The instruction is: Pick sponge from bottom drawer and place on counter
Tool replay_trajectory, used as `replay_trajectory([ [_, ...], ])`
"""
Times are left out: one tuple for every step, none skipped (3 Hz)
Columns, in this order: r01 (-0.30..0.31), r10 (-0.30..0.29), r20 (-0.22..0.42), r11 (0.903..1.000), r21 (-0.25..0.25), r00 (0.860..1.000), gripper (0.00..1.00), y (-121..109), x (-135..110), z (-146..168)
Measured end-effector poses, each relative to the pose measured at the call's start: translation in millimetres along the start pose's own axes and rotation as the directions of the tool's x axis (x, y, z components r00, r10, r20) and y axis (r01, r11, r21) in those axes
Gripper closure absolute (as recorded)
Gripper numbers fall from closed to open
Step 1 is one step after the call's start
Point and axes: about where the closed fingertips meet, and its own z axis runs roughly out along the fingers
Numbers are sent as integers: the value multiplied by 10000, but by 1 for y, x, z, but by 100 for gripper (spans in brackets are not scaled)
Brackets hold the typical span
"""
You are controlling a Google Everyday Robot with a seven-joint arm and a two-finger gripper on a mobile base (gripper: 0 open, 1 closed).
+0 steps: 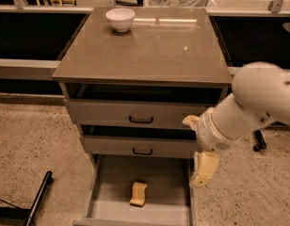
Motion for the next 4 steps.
replay_trajectory([
  [10,-9,491,10000,-30,9988,0,5,30,72],
  [415,-415,688,9991,18,9968,0,-1,45,115],
  [473,-475,747,9989,40,9961,0,-3,48,123],
  [849,-842,784,9964,-56,9934,0,0,42,124],
])
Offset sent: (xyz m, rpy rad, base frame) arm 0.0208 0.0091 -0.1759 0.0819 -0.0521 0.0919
